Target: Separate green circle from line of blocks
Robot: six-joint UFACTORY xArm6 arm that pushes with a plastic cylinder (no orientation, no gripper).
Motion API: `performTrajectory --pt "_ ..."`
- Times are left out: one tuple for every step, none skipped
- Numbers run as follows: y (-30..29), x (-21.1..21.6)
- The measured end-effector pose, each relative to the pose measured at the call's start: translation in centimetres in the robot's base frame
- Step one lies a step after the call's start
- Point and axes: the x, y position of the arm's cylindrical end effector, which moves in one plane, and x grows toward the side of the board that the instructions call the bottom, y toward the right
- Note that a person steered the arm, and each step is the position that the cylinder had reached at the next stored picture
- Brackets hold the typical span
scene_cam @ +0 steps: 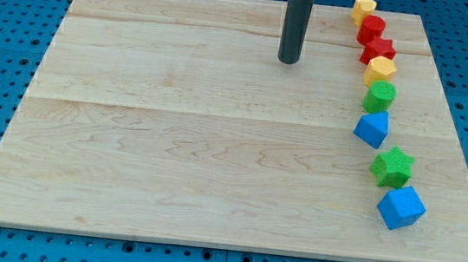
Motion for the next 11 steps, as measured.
performTrajectory --pt "0.0 6.0" --pt "0.0 13.4" --pt "2.1 21.5" --pt "7.6 27.6" --pt "12.6 29.3" --pt "18.6 27.9" --pt "19.5 27.6" --pt "19.4 27.3" --pt "18.0 24.0" --pt "17.1 19.8" --pt "18.1 15.1"
